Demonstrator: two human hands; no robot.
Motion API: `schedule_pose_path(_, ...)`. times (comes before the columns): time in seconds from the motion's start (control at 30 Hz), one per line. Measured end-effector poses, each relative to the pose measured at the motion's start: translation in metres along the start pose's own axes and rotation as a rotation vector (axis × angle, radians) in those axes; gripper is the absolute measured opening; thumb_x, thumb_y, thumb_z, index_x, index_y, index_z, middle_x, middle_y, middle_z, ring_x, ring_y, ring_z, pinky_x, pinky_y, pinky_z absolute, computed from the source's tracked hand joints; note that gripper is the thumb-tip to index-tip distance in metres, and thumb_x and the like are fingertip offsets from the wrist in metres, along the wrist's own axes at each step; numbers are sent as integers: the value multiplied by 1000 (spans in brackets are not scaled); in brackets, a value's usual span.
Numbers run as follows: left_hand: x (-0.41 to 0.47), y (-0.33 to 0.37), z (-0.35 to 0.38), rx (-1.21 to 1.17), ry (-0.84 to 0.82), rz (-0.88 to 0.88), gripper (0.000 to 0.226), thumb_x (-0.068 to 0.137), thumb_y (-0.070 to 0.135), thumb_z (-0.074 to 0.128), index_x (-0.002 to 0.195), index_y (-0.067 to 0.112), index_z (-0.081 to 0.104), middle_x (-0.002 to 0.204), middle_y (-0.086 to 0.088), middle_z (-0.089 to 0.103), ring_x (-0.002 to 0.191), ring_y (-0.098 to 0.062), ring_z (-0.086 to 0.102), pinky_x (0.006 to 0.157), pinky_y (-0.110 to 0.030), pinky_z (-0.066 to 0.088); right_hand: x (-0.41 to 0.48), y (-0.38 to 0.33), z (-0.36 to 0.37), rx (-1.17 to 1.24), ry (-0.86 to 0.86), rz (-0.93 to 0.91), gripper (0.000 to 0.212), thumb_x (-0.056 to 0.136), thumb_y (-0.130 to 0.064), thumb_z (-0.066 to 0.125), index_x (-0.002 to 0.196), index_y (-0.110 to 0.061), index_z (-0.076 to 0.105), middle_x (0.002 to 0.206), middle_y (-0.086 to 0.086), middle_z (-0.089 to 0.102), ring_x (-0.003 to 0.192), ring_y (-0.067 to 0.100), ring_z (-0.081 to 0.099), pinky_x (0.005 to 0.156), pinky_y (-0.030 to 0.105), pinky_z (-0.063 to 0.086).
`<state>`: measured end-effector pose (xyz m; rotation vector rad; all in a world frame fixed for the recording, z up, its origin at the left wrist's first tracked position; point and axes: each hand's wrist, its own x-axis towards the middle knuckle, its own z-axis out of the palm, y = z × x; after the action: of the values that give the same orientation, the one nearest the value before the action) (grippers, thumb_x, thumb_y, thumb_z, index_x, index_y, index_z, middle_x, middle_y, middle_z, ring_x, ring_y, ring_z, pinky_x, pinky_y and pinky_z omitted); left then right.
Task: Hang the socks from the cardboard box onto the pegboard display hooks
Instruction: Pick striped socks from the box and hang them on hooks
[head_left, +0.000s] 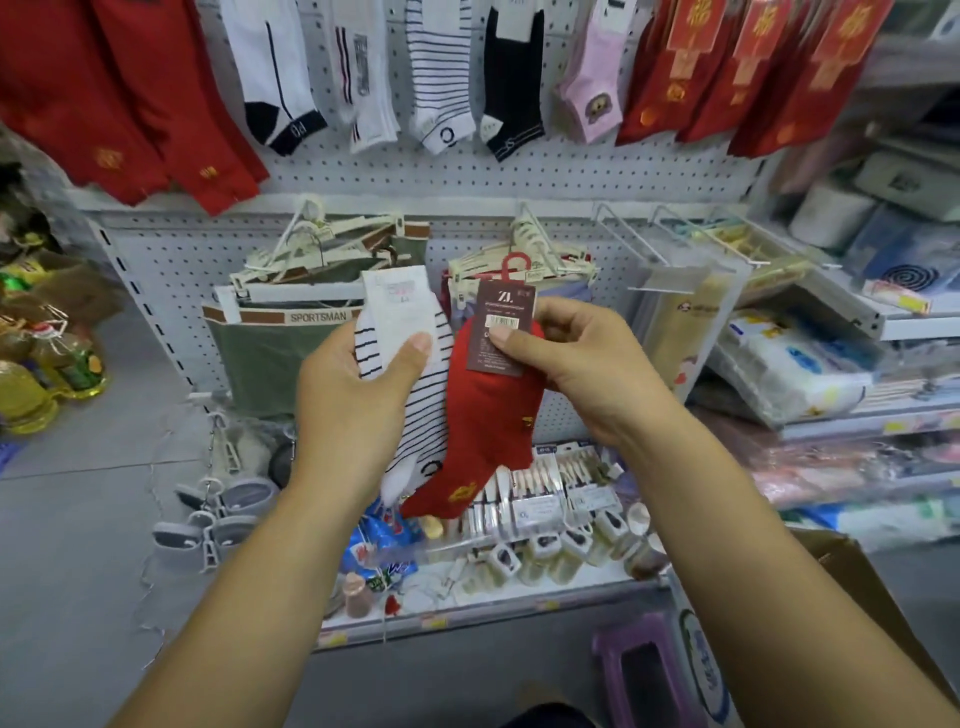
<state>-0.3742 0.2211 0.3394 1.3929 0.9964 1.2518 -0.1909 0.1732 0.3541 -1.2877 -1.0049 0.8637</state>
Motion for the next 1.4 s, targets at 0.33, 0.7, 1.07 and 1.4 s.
schedule_pose_path(0.33,27,23,55,-22,-282,37,34,103,47,48,122,28,69,102,13,77,95,1,71,83,-23,56,19,-24,14,-403,151,-297,21,99,-41,60,92,-32,77,101,-8,69,90,1,63,81,16,48)
schedule_pose_path(0.7,111,32,119,-254,-270,-63,21,100,22,62,112,10,74,103,-14,78,97,-33,75,80,-38,62,103,-48,-69,-280,94,-239,31,87,-21,79,116,-16,69,100,-4,71,83,3,63,81,23,56)
schedule_pose_path(1.07,179,66,191,-187,-176,110,21,99,29,65,113,17,76,106,-5,79,101,-25,76,94,-45,58,186,-70,-124,-199,38,-371,14,92,-19,75,104,-12,73,95,8,77,76,42,67,77,60,57)
schedule_pose_path(1.4,214,80,210,-185,111,128,31,99,47,57,102,22,76,100,-1,80,98,-26,76,95,-55,57,231,-85,-152,-46,21,-346,6,98,-18,66,100,-14,62,95,6,79,88,24,75,78,44,60)
